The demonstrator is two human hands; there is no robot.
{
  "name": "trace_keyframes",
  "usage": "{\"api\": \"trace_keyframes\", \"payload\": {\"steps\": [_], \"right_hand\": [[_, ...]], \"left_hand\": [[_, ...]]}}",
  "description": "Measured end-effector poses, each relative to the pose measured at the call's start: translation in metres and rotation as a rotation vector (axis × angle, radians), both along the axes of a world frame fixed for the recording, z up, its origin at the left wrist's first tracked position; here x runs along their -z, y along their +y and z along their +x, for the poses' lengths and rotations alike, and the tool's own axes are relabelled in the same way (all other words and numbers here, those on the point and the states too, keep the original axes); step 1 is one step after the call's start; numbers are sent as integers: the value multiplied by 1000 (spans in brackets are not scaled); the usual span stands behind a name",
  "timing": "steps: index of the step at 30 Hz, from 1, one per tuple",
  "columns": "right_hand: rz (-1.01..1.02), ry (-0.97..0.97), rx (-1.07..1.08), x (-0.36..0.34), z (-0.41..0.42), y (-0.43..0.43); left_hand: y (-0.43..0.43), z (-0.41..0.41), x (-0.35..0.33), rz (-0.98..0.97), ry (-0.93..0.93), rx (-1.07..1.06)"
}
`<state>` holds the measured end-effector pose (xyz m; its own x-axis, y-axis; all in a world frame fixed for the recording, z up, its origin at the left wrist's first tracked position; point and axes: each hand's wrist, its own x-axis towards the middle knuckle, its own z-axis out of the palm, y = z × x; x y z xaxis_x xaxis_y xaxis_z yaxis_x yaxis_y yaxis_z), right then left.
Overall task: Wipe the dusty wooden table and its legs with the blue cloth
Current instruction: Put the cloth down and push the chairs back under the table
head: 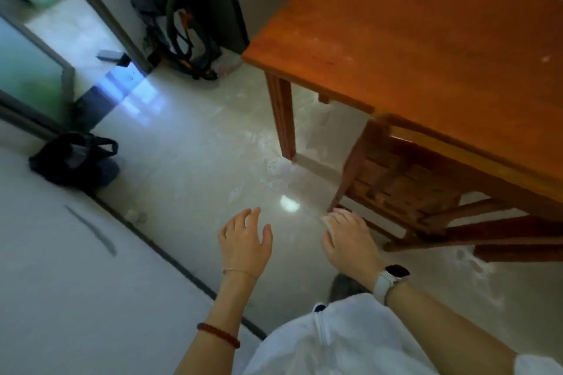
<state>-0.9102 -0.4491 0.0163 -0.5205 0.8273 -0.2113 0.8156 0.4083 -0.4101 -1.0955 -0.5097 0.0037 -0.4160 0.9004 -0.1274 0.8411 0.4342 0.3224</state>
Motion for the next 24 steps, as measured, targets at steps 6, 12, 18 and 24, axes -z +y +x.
{"api": "trace_keyframes", "payload": {"steps": [6,12,18,24], "right_hand": [[-70,-46,-163,10,-97,44],[-60,-4,-200,19,-201,126],[-56,16,-206,1,-306,241],[-28,12,-214,-17,-385,342]], "left_hand": [[-4,-77,-4,-73,-15,-288],[54,-159,0,-104,-9,-389],[174,-262,-26,-148,-7,-332],[277,-342,-49,-77,42,-301]]}}
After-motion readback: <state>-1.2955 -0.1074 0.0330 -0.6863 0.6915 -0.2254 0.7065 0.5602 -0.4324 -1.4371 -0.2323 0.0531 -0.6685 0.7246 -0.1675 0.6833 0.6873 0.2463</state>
